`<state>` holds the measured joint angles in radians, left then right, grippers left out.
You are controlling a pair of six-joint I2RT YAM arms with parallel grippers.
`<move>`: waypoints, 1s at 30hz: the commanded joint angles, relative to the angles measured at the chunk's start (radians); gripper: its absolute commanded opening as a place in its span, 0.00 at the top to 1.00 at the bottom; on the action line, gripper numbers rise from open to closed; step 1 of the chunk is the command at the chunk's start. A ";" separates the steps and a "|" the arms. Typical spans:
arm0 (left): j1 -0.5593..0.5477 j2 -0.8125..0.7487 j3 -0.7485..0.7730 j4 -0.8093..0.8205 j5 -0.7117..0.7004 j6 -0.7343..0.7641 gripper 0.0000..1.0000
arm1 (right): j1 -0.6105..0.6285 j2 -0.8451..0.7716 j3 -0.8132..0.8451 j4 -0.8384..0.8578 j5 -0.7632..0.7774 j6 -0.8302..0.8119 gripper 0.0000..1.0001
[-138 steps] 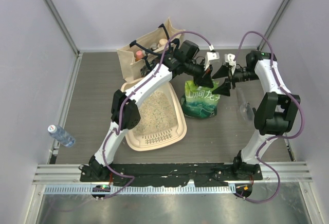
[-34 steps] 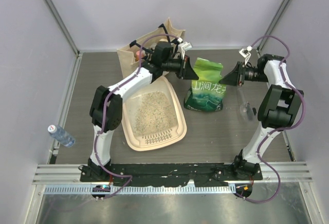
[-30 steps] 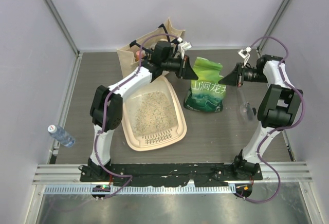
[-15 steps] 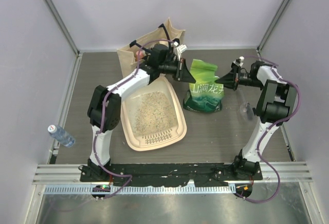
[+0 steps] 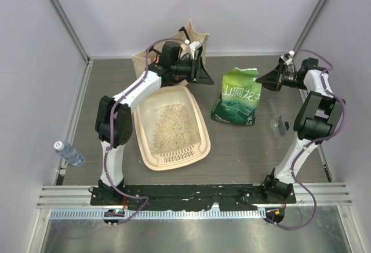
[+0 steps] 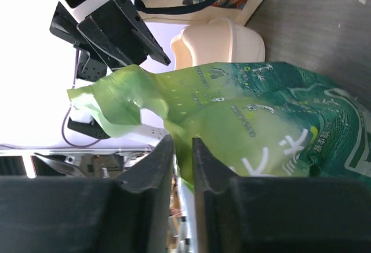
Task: Fill the litter box with clean litter
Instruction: Close the cat litter bag at the center of the board.
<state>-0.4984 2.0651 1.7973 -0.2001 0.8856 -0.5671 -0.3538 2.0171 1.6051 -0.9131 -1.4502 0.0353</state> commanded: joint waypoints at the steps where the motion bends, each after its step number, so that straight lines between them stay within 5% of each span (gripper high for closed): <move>1: -0.038 0.013 0.053 -0.016 -0.036 0.032 0.52 | -0.004 -0.012 0.096 -0.119 -0.058 -0.128 0.69; 3: -0.049 0.023 0.063 -0.007 -0.054 0.044 0.46 | -0.002 -0.003 0.121 -0.199 -0.058 -0.258 0.67; 8: -0.072 0.056 0.123 0.001 -0.071 0.081 0.38 | -0.002 -0.009 0.095 -0.216 -0.053 -0.271 0.67; 9: -0.077 0.061 0.137 0.008 -0.071 0.090 0.29 | -0.002 -0.012 0.090 -0.216 -0.055 -0.278 0.66; 17: -0.094 0.095 0.201 0.027 -0.066 0.141 0.28 | -0.027 -0.009 0.085 -0.274 -0.085 -0.333 0.49; 22: -0.094 0.112 0.231 0.025 -0.070 0.156 0.32 | -0.051 -0.040 0.138 -0.421 -0.085 -0.535 0.20; 30: -0.101 0.155 0.293 0.001 -0.066 0.190 0.41 | -0.034 -0.101 0.101 -0.590 0.065 -0.959 0.24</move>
<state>-0.5938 2.2055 2.0449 -0.2077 0.8116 -0.4088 -0.3985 1.9728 1.6920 -1.3094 -1.4334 -0.6559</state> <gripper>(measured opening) 0.600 0.788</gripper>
